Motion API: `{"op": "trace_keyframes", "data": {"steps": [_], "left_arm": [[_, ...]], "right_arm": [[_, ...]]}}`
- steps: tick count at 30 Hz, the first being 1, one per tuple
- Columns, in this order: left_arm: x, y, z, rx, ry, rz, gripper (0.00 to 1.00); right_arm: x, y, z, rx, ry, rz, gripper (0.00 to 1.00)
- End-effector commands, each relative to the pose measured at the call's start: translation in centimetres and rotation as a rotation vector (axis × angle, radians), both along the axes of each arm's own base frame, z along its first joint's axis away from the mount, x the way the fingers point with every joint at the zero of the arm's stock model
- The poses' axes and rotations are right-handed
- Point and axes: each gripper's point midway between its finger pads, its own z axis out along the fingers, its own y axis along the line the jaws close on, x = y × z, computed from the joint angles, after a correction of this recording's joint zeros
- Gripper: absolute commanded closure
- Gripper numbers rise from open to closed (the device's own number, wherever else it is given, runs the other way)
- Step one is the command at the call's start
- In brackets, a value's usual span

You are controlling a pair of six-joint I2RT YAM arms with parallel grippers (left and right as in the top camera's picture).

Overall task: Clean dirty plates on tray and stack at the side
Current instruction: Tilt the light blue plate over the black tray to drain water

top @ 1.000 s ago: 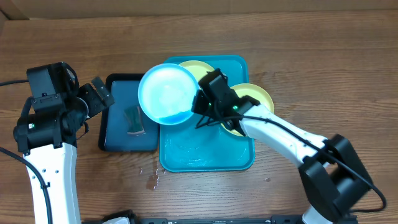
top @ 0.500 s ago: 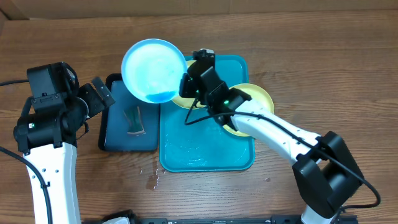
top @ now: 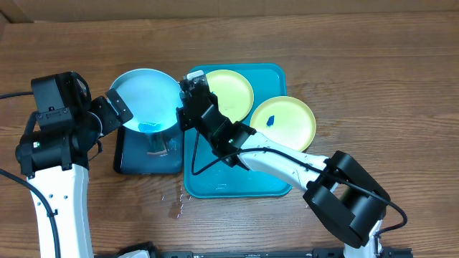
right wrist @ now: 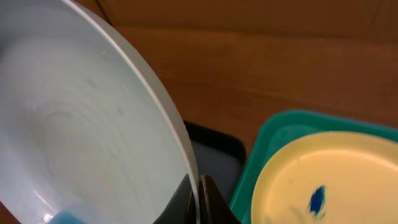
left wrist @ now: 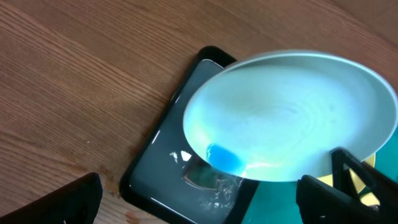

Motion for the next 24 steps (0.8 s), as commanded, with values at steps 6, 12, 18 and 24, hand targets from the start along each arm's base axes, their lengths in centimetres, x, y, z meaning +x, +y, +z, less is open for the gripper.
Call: {"op": "trace_keyframes", "data": {"steps": [6, 12, 18, 24], "left_arm": [[0.2, 0.3, 0.6, 0.007, -0.015, 0.017, 0.0], [0.2, 0.4, 0.6, 0.007, -0.014, 0.017, 0.0], [0.2, 0.4, 0.6, 0.007, -0.015, 0.017, 0.0], [0.2, 0.4, 0.6, 0.007, -0.015, 0.017, 0.0]], "right_arm": [[1.6, 0.7, 3.5, -0.132, -0.263, 0.067, 0.96], [1.7, 1.3, 5.4, -0.226, -0.417, 0.119, 0.96], [1.9, 1.1, 6.3, -0.331, -0.517, 0.126, 0.96], [1.5, 0.8, 7.8, -0.343, -0.555, 0.031, 0.96]]}}
